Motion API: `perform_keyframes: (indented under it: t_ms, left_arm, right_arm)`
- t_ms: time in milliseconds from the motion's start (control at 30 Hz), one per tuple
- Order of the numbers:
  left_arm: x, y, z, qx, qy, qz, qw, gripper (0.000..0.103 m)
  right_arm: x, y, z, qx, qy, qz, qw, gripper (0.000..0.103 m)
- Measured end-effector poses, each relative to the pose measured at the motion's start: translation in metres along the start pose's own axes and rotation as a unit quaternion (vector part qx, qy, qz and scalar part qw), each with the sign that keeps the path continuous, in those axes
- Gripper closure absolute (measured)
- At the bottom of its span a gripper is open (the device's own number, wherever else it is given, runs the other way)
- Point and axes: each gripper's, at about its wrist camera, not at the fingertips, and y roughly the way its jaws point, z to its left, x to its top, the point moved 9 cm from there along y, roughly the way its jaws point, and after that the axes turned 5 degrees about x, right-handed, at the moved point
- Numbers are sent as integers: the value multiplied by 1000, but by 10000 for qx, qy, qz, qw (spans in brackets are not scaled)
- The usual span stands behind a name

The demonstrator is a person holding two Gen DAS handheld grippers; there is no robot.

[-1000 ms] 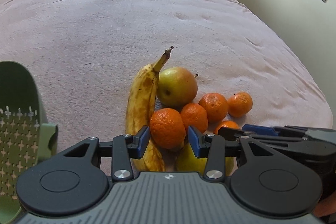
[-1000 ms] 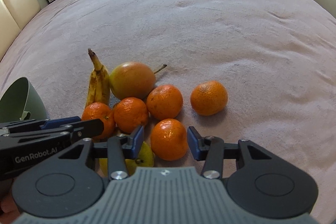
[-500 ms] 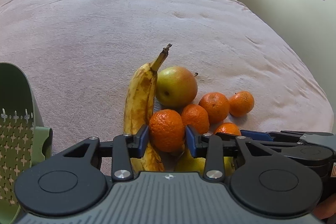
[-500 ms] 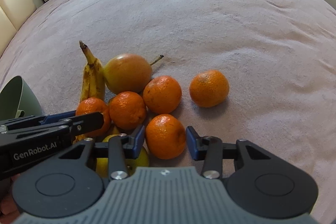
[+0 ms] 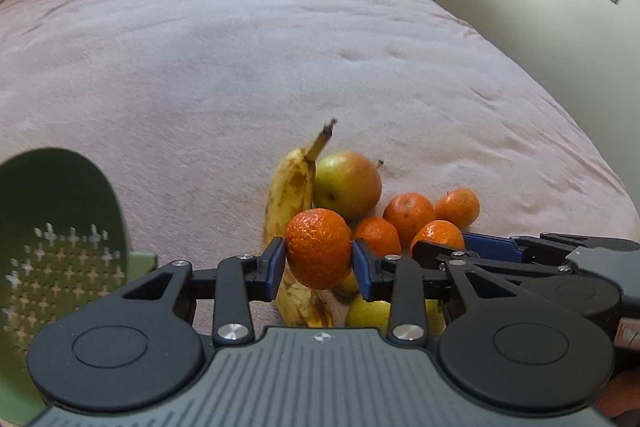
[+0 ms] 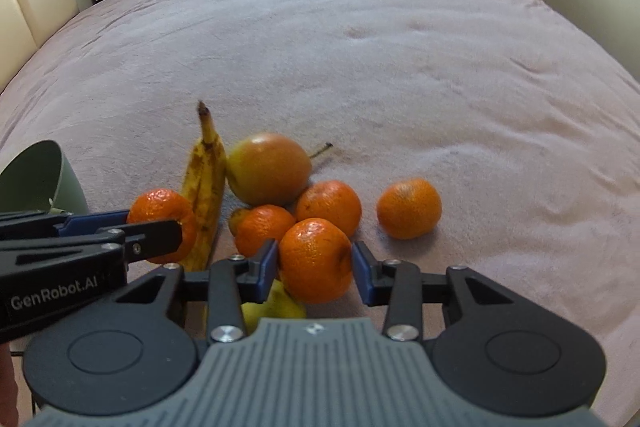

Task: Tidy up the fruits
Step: 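Carry both mandarins over the green colander with both tools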

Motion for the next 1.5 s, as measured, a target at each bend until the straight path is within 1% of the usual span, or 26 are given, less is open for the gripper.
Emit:
perform_keyframes:
  t_ms: [200,333,400,533,700,767,867,967,1100,1233,1333,1433,1500]
  left_arm:
    - [6,-31,7,137,72,-248,9996,63]
    - [8,-49,20,219,-37,-344,9992,63]
    - [9,-57,29,347,-64,-377,9987,63]
    - [9,-73,52,609,-187,-410,9971,63]
    - [7,-88,84,985,-366,-253,9941,63]
    - [6,-93,95,1114,-408,-205,9927,63]
    - [3,-101,107,1194,-479,-168,9915,63]
    - [0,-107,117,1246,-501,-170,9908,63]
    - [-2,-114,129,1428,-446,-143,9886,63]
    - [-3,-117,142,1482,-520,-83,9876,63]
    - [-7,-114,152,1596,-535,62,9857,63]
    - [-12,-108,157,1744,-413,232,9835,63]
    - [-15,-104,162,1772,-431,332,9827,63]
  right_arm:
    - [13,-22,22,38,-420,-434,9982,66]
    - [18,-32,41,151,-689,-627,9955,66]
    - [22,-37,53,216,-867,-739,9932,66]
    - [25,-50,82,509,-1267,-957,9860,66]
    - [22,-64,122,1062,-1823,-1065,9717,66]
    - [20,-68,138,1242,-2042,-1050,9653,66]
    - [19,-72,158,1469,-2293,-1014,9569,66]
    - [21,-72,177,1675,-2393,-920,9520,66]
    - [17,-73,196,1800,-2563,-761,9466,66]
    - [15,-66,210,1820,-2853,-592,9391,66]
    - [15,-59,220,1912,-3115,-425,9299,66]
    - [14,-54,234,2006,-3484,-273,9152,67]
    - [12,-47,242,2046,-3713,-117,9056,67]
